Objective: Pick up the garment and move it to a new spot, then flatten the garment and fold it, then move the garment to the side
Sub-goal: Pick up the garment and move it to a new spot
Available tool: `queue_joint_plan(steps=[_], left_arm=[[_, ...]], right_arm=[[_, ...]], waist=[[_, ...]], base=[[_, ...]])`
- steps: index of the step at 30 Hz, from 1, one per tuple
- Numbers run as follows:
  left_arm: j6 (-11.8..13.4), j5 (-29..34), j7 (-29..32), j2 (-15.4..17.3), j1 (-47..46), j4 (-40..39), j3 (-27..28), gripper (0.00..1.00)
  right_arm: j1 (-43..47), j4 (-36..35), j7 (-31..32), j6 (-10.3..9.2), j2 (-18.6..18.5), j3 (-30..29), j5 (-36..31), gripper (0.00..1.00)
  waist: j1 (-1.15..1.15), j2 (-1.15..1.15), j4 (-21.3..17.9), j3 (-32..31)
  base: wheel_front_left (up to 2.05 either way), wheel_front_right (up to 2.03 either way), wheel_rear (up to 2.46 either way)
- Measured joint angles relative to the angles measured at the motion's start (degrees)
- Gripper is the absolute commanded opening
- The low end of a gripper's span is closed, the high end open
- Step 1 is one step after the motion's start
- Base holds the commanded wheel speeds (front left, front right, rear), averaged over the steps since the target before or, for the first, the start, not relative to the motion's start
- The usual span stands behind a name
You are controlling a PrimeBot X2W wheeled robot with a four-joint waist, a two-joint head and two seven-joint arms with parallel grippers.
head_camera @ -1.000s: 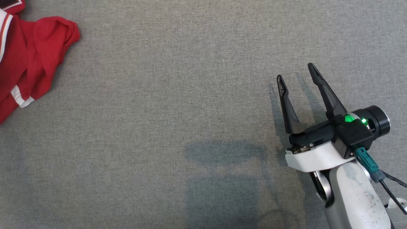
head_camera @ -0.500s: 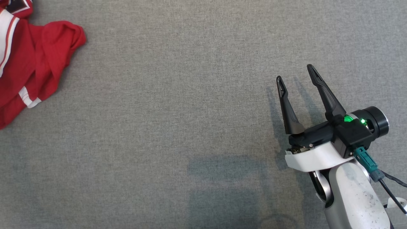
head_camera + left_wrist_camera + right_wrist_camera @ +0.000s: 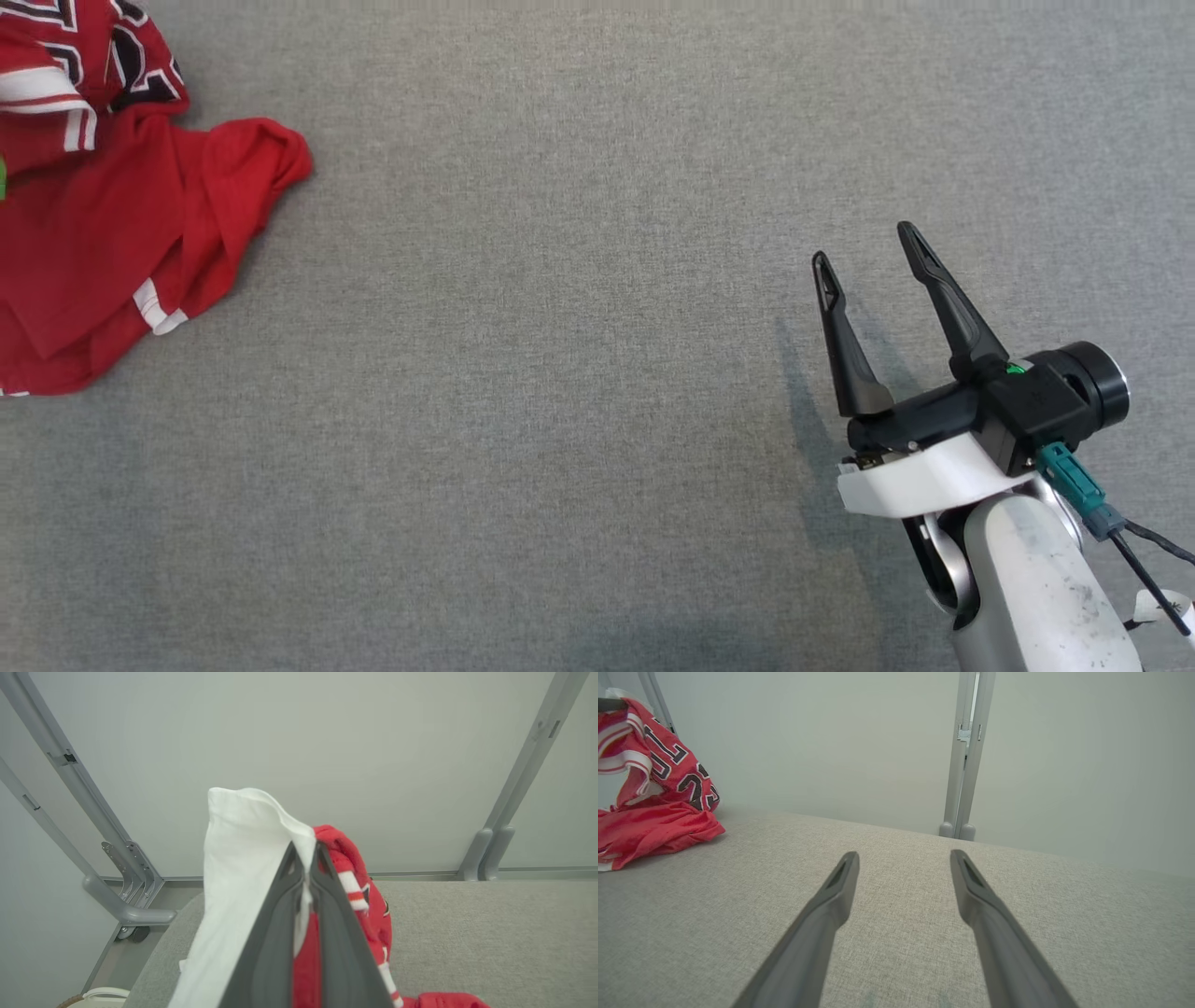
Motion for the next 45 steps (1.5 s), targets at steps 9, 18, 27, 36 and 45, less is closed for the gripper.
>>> queue_joint_plan(steps=[9, 18, 27, 36, 45], left_arm=[[-0.2, -0.5, 2.2, -2.0, -2.1, -7.3, -3.7, 0.0], [-0.2, -0.5, 4.2, -9.1, -3.7, -14.5, -8.6, 0.0], [0.4, -2.2, 4.0, -19.9, -5.2, -21.0, -12.9, 0.0], [2.8, -3.7, 0.8, -27.5, 0.8, -23.4, -22.6, 0.0], [9.7, -10.3, -3.0, -27.9, 6.1, -24.5, -34.2, 0.0]], right_arm=[[2.7, 1.0, 0.0, 0.0, 0.0, -1.2, 1.4, 1.0], [4.6, 1.4, 0.0, 0.0, 0.0, -2.1, 2.5, 1.0], [7.0, 1.6, 0.0, 0.0, 0.0, -4.0, 3.3, 1.0], [8.2, 1.3, 0.0, 0.0, 0.0, -7.9, 3.3, 1.0], [8.3, 0.7, 0.0, 0.0, 0.0, -10.0, 2.9, 1.0]], waist=[[0.0, 0.0, -0.4, -6.3], [0.0, 0.0, -1.7, -11.5], [0.0, 0.0, -4.3, -14.8], [0.0, 0.0, -5.7, -16.0], [0.0, 0.0, -7.2, -15.4]], base=[[0.0, 0.0, 0.0], [0.0, 0.0, 0.0], [0.0, 0.0, 0.0], [0.0, 0.0, 0.0], [0.0, 0.0, 0.0]])
